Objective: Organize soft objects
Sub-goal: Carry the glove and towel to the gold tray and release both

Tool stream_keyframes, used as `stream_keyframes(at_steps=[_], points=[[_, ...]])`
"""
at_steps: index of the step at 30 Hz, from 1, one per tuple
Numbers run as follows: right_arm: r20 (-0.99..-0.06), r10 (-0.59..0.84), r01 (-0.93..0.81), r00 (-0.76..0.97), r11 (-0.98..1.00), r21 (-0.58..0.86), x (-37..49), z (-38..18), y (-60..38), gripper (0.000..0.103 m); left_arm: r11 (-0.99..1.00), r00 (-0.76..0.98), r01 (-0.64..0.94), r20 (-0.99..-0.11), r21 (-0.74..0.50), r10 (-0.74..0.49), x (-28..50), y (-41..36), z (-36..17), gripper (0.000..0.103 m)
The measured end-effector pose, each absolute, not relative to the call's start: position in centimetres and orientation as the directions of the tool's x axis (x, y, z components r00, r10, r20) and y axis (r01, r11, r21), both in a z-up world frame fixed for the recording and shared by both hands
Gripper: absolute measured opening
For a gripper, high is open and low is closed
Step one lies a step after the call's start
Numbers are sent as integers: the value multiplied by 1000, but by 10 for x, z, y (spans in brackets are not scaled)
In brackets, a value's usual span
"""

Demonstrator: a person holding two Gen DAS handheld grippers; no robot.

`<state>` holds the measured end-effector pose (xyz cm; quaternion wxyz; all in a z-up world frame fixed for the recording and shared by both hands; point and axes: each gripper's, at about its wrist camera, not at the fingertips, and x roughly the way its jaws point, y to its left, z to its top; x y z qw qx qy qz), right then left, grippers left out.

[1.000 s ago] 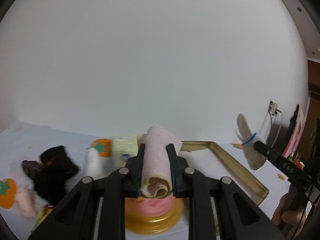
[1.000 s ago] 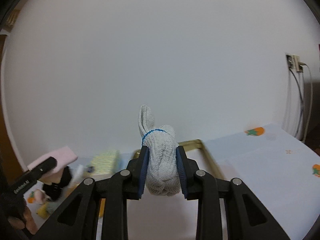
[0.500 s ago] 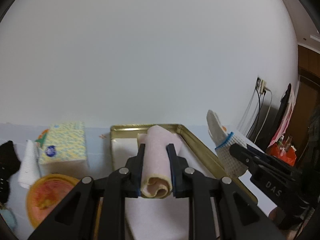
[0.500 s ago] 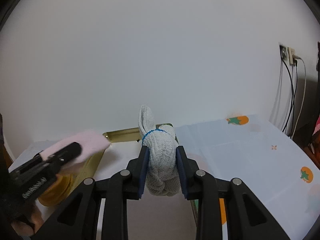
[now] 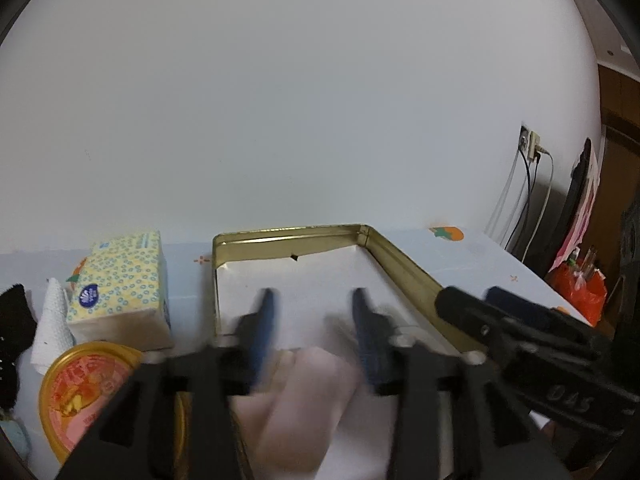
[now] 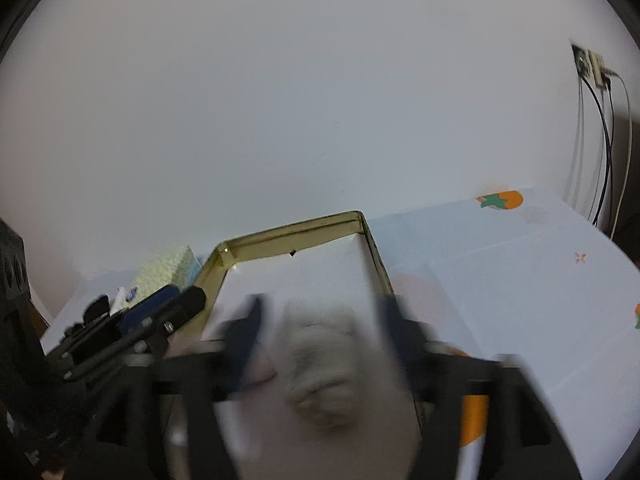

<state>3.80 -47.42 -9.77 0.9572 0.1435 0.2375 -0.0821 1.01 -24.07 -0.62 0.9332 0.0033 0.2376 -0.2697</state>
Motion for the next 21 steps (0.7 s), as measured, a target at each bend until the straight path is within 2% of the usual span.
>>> stream_keyframes(at_steps=[1,3,6,14,21], points=[[-460,-98,234,883,940,249,41,-101,-486,77,858,751,498,-434,-123,-498,8,-238,-4,60],[-427,-103,237,899,932,273,37,-98,-494,78,865,767,484,-411,-132,-492,4,-231,0,84],[-373,-141,262,917,918,296,26,-92,-498,83,881,806,452,-359,-141,-471,-4,-218,8,103],[-364,-151,264,919,922,283,27,-93,-490,83,905,862,422,-284,-58,-420,-23,-198,14,103],[-301,-181,259,936,934,245,20,-90,-480,83,915,859,389,-319,-104,-401,-17,-159,11,103]])
